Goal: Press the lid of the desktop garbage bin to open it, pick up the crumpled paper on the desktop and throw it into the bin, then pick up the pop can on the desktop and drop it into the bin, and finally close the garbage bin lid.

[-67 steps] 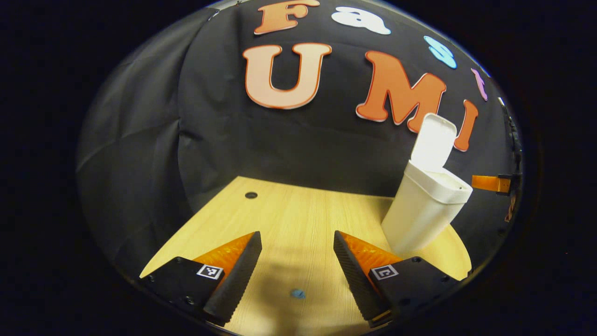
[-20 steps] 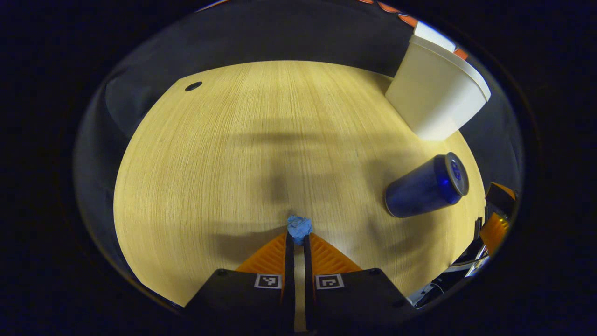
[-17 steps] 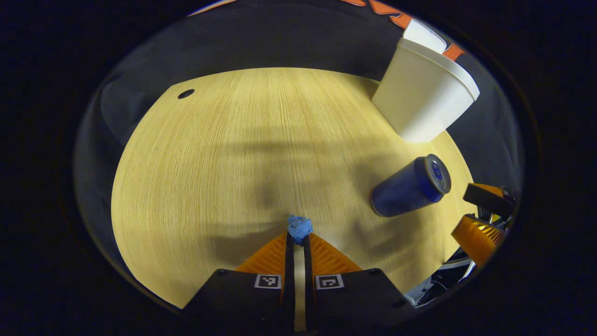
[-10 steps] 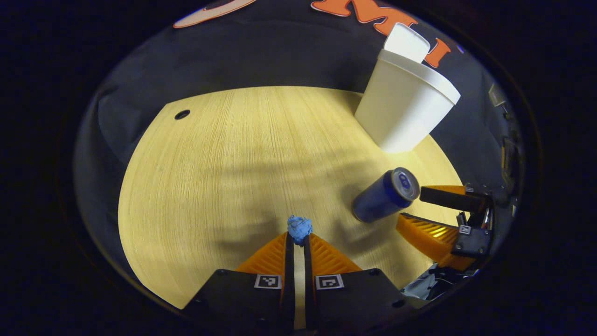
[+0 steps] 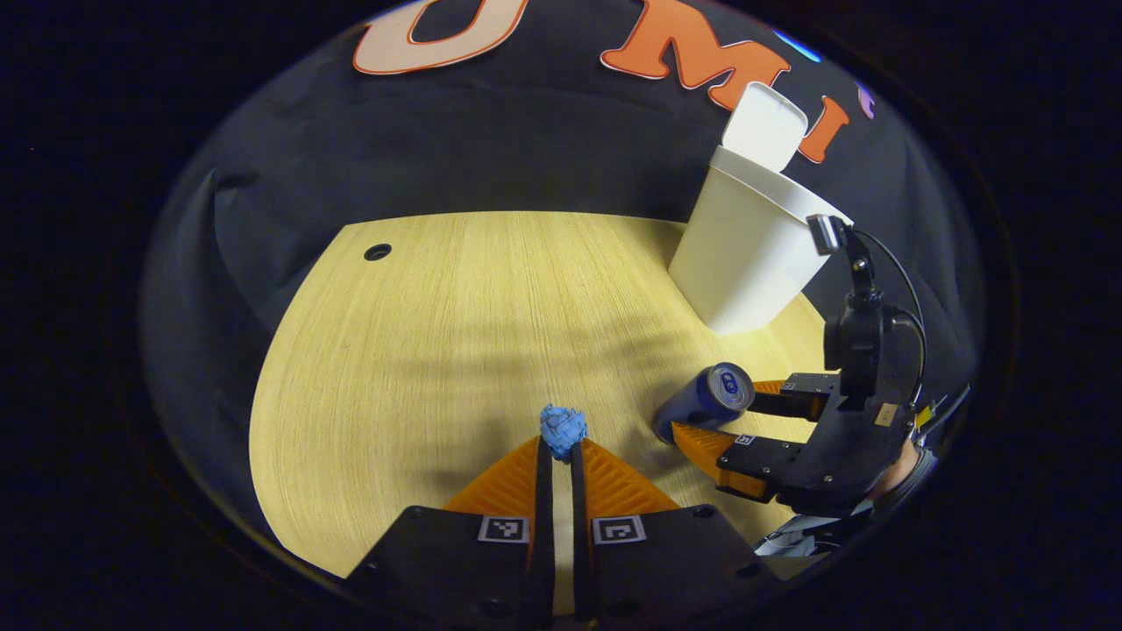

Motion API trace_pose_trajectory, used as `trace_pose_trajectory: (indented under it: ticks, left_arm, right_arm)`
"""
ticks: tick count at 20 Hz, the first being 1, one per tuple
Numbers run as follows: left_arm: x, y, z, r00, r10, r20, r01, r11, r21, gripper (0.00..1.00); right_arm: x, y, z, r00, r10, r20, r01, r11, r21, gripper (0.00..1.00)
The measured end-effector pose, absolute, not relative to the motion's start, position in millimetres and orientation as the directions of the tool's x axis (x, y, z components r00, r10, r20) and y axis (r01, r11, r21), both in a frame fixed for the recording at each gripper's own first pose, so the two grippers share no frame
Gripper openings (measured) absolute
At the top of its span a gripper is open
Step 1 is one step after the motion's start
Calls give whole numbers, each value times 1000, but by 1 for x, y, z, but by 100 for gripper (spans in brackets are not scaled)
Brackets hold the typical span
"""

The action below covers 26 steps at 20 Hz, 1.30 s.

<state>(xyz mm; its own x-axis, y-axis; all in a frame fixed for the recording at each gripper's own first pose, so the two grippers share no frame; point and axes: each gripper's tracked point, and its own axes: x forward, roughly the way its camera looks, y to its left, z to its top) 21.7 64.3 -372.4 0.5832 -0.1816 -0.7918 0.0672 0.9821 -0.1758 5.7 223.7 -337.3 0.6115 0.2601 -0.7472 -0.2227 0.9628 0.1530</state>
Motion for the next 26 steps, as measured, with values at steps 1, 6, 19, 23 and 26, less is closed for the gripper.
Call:
trace_pose_trajectory:
  ticks: [1, 6, 19, 23, 26]
  left_arm:
    - [20, 63, -365, 591, -174, -788, 50, 983, -179, 13]
    - [16, 78, -364, 617, -110, -780, -19, 988, -154, 13]
    - [60, 27, -316, 715, -88, -694, 43, 996, -82, 13]
    - [78, -10, -296, 732, -150, -664, 90, 988, -124, 13]
    - [94, -38, -278, 746, -196, -636, 138, 980, -141, 13]
  right_arm:
    - [7, 219, -336, 613, 271, -742, -235, 959, 156, 85]
    - [6, 221, -333, 602, 320, -732, -267, 944, 193, 78]
    - [11, 212, -319, 688, 248, -682, -156, 968, 195, 78]
    - [8, 212, -325, 717, 206, -666, -106, 976, 189, 78]
    - [9, 214, -327, 719, 166, -675, -47, 981, 191, 78]
